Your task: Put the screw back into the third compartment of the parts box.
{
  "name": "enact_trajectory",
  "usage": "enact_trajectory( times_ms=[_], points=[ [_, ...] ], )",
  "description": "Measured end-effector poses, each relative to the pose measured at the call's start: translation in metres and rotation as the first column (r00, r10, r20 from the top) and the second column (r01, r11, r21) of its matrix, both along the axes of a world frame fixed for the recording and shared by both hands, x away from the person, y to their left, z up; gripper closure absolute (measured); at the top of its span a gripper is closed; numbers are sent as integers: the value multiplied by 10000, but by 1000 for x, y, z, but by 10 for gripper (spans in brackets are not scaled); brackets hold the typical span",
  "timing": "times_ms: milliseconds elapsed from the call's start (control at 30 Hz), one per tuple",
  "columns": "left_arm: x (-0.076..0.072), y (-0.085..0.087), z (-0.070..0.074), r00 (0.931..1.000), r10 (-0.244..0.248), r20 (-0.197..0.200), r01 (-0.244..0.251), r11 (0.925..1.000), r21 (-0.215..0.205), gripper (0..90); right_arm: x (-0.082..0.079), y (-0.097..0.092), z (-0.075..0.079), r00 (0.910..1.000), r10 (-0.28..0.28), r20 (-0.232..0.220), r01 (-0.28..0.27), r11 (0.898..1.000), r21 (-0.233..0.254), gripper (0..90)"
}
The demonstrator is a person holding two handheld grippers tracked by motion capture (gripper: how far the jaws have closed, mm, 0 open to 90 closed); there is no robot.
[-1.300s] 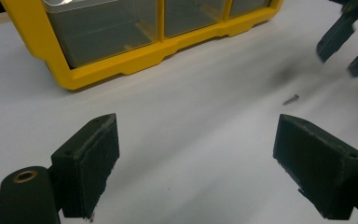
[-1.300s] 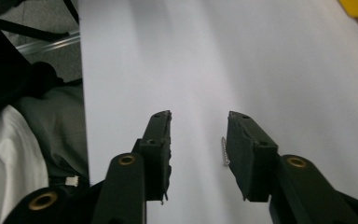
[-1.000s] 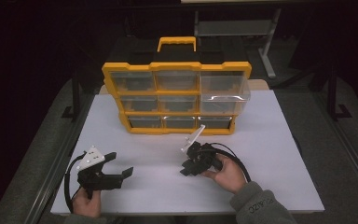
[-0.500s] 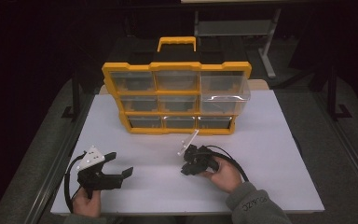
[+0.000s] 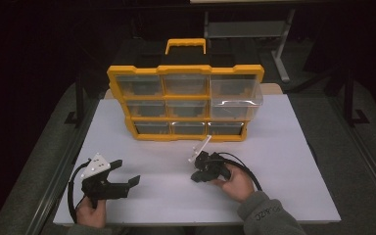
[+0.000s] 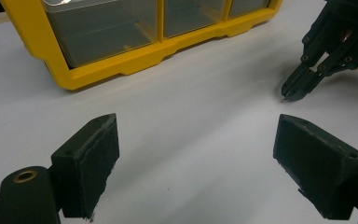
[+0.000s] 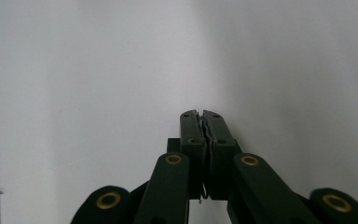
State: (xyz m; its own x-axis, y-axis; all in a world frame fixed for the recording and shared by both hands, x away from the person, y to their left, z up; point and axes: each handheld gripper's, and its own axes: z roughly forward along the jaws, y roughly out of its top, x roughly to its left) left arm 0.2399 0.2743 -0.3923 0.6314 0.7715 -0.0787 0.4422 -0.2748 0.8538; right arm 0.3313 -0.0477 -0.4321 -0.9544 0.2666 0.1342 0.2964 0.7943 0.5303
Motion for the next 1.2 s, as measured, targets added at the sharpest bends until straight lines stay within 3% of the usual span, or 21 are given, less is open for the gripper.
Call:
enact_trajectory(
  times_ms=[167, 300, 467, 567, 867, 1200],
  points=[
    [0, 0, 0, 10000, -28, -2, 28, 10000, 56, 137, -6, -7, 12, 9987, -330, -383, 336, 9993, 152, 872],
    [-1, 0, 0, 10000, -16, -54, 16, 10000, 71, 137, -8, -15, 23, 9999, -48, -97, 54, 9981, 613, 872],
    [0, 0, 0, 10000, -10, -21, 10, 10000, 56, 137, -15, -24, 38, 9994, -128, -321, 154, 9965, 822, 872],
    [0, -1, 0, 10000, -18, -67, 18, 10000, 70, 137, -18, -28, 48, 9998, -61, -174, 76, 9959, 905, 871],
    [0, 0, 1, 10000, -69, 72, 67, 9997, 235, 137, -27, -40, 86, 9999, 146, -76, -136, 9926, 1204, 871],
    [-1, -2, 0, 10000, 50, 19, -50, 10000, -37, 137, -30, -50, 134, 9994, 321, 86, -329, 9900, 1369, 872]
  ],
)
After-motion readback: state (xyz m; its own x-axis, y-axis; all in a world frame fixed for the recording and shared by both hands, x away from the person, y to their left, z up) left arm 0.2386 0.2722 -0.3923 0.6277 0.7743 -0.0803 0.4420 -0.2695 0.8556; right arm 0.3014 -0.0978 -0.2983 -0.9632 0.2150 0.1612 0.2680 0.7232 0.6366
